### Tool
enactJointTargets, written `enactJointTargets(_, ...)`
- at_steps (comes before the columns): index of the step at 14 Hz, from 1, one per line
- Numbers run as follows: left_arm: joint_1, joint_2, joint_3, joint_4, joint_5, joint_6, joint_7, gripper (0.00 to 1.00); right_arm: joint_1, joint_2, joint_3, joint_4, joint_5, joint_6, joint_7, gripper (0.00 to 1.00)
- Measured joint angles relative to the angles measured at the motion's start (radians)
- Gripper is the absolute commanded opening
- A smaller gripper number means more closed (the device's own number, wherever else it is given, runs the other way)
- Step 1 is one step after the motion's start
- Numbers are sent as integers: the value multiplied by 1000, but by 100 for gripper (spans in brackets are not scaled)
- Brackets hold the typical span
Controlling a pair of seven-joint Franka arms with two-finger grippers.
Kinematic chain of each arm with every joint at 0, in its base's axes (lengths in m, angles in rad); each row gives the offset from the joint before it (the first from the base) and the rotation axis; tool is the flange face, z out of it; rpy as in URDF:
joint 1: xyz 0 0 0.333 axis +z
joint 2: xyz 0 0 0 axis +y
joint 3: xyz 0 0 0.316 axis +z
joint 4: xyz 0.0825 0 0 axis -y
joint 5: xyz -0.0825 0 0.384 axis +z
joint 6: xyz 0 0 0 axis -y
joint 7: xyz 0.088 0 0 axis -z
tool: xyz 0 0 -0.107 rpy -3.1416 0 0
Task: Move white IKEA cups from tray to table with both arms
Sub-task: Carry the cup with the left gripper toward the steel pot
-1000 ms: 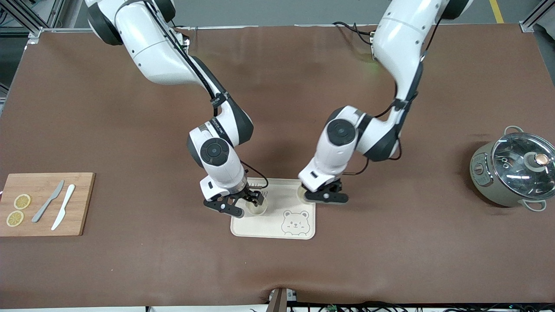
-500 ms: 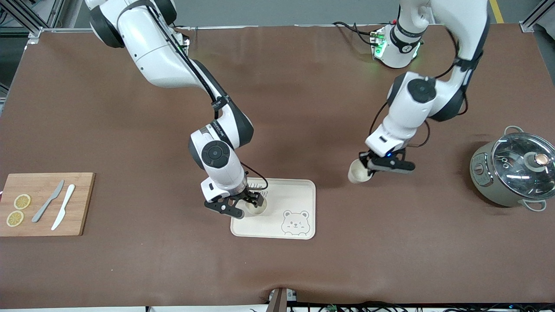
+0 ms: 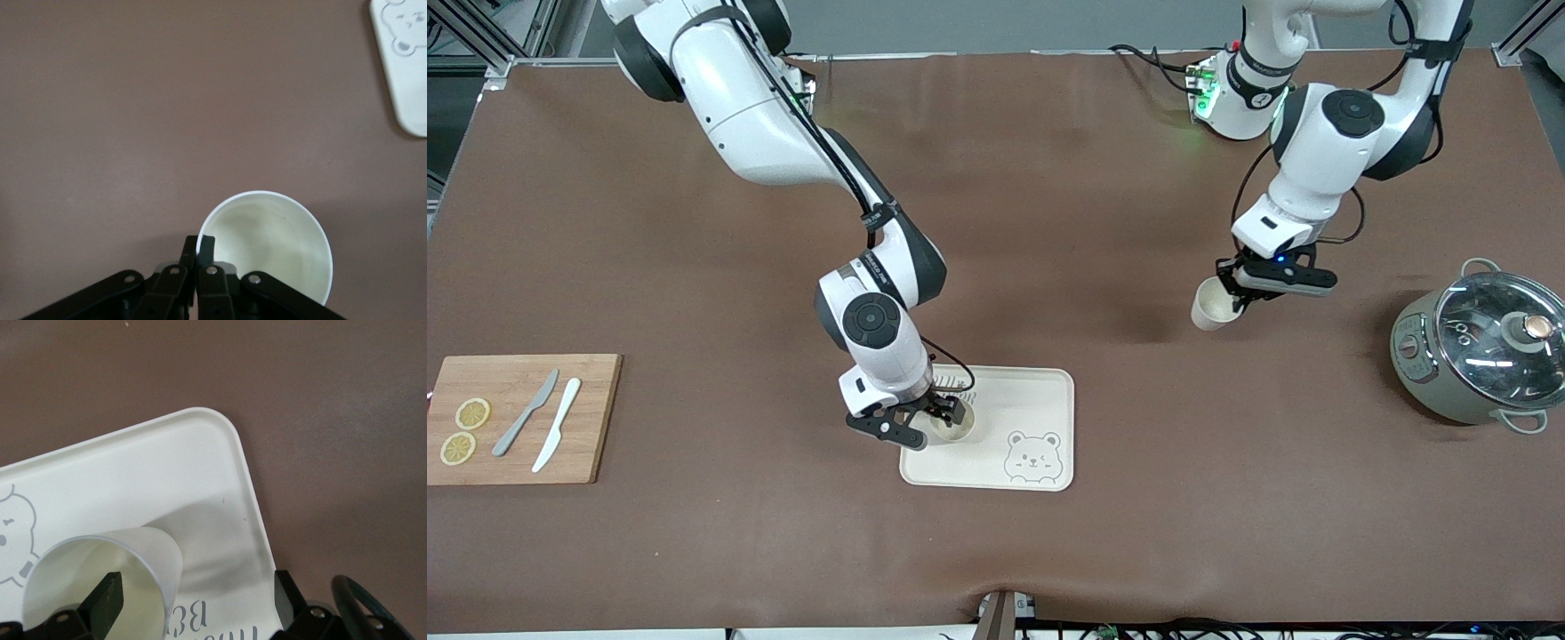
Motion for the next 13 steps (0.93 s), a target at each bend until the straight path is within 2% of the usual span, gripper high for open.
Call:
enactJointTargets(3, 67, -43, 0, -69, -45, 0, 123, 0, 2, 10, 0, 0, -2, 16, 0, 100)
enactJointTargets(5, 109, -47, 1, -100, -147, 0, 264, 0, 4, 15, 0, 0, -3, 23, 0, 100)
enactJointTargets(10, 155, -33, 2, -129, -648, 0, 779, 0, 5, 15, 0, 0, -3, 23, 0, 100)
enactJointTargets(11, 155, -23, 2, -130, -708, 0, 849, 0, 5, 15, -1, 0, -3, 23, 0, 96)
enactJointTargets(13, 156, 1, 2, -130, -754, 12, 925, 0, 5, 15, -1, 0, -4, 24, 0, 73)
